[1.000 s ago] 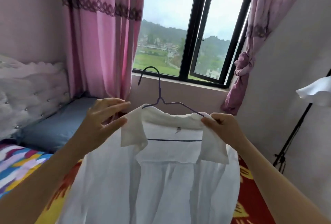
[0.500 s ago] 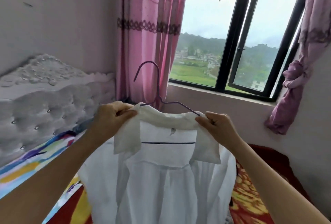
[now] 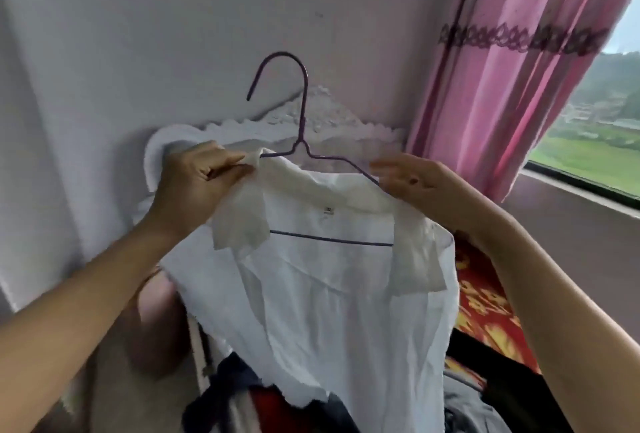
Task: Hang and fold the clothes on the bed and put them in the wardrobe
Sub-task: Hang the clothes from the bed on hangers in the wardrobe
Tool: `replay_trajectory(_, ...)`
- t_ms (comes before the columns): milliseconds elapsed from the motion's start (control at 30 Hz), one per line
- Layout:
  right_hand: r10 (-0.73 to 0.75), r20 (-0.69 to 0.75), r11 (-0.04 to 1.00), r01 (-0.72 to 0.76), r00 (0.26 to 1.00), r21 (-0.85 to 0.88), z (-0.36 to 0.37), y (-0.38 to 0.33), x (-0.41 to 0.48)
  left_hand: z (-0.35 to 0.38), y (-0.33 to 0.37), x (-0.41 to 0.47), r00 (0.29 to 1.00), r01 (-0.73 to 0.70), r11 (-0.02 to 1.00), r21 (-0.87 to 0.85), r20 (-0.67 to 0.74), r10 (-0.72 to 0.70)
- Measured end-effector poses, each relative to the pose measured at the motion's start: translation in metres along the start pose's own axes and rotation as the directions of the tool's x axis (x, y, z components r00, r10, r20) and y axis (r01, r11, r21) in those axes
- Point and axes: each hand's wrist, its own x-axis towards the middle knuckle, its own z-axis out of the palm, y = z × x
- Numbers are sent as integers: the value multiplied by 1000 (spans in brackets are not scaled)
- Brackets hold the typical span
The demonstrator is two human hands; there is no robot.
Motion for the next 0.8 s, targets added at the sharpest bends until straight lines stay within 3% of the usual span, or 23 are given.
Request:
replay_trajectory(133, -161, 122, 986, 164, 979, -18, 42, -48, 54, -69, -16, -16, 982, 130, 985, 117, -153, -112)
replay_trajectory(300, -303, 15, 943, 297, 953, 148, 92, -112, 99, -157, -38, -54, 903, 355, 933, 67, -282, -323)
replay_trajectory(567, -389, 98, 894, 349, 916, 281, 185, -216, 148, -281, -82, -129, 849, 513, 800, 312, -325, -417)
replay_trajectory(800, -430, 114, 889, 398, 895, 228, 280, -316, 177, -384, -145, -181, 801, 598, 648, 471, -330, -500)
